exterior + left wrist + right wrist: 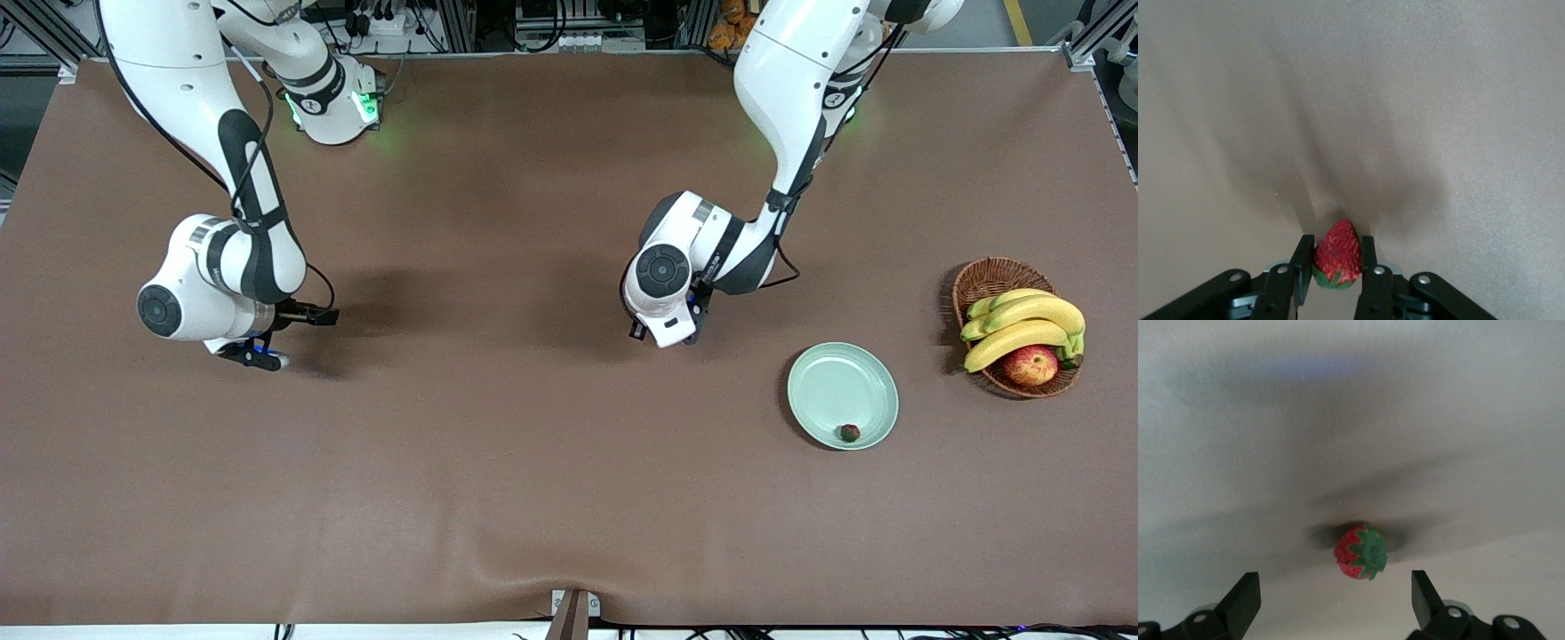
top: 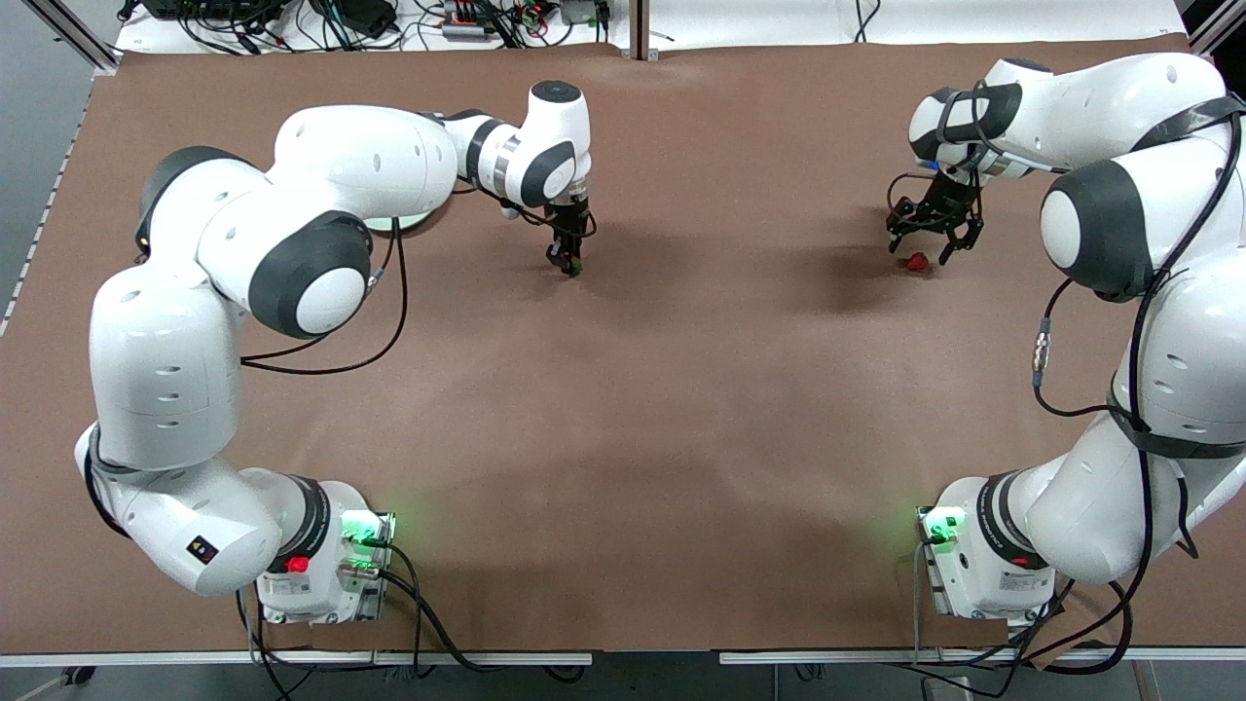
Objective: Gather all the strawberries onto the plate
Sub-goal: 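Grasp the set-down strawberry with the left gripper while the right gripper reaches another, then carry the strawberry to the plate with the left gripper while the right gripper grasps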
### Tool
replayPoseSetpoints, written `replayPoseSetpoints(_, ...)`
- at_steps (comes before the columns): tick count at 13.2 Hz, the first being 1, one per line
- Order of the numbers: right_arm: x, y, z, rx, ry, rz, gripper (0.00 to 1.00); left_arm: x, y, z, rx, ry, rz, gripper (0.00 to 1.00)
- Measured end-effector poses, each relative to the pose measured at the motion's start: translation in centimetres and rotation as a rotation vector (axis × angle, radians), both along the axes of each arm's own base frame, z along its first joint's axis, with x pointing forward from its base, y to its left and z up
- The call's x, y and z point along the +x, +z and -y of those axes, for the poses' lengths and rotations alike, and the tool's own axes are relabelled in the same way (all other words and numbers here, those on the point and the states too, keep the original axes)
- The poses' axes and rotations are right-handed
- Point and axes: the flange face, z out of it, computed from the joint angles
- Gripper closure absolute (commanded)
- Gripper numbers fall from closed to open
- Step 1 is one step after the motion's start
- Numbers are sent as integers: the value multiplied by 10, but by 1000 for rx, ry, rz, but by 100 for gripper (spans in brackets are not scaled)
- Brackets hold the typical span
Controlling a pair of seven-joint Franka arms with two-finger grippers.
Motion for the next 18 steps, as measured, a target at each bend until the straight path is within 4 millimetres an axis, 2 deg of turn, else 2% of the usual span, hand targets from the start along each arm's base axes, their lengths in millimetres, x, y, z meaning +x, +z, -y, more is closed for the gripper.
replayPoseSetpoints(2, -7, -7, 1, 21, -13, -7, 0, 1, 1, 0, -3, -3, 5, 100)
replayPoseSetpoints(4, -6, -8, 3, 22, -17, 7, 0, 11, 10, 0, -21, -16, 32, 100)
replayPoseSetpoints(6, -4, -9, 11, 15, -19, 28, 0, 31, 34, -6, -51, -29, 72, 100)
replayPoseSetpoints(7, -4, -10, 16, 14, -19, 35, 0, 43, 51, -16, -67, -46, 88, 100)
replayPoseSetpoints(8, -3, -13, 20, 12, -24, 40, 0, 56, 70, -30, -78, -70, 91, 100)
replayPoseSetpoints(10, -4, -18, 23, 11, -28, 44, 0, 81, 105, -71, -92, -134, 63, 100)
replayPoseSetpoints(12, -4, -20, 23, 9, -28, 42, 0, 100, 126, -118, -112, -210, 37, 100)
replayPoseSetpoints(13, -4, -20, 23, 9, -28, 42, 5, 108, 129, -141, -124, -246, 31, 100)
replayPoseSetpoints(15, -4, -20, 22, 10, -27, 41, 20, 124, 126, -186, -148, -315, 25, 100)
replayPoseSetpoints(18, -4, -21, 19, 12, -22, 40, 54, 138, 112, -244, -163, -413, 11, 100)
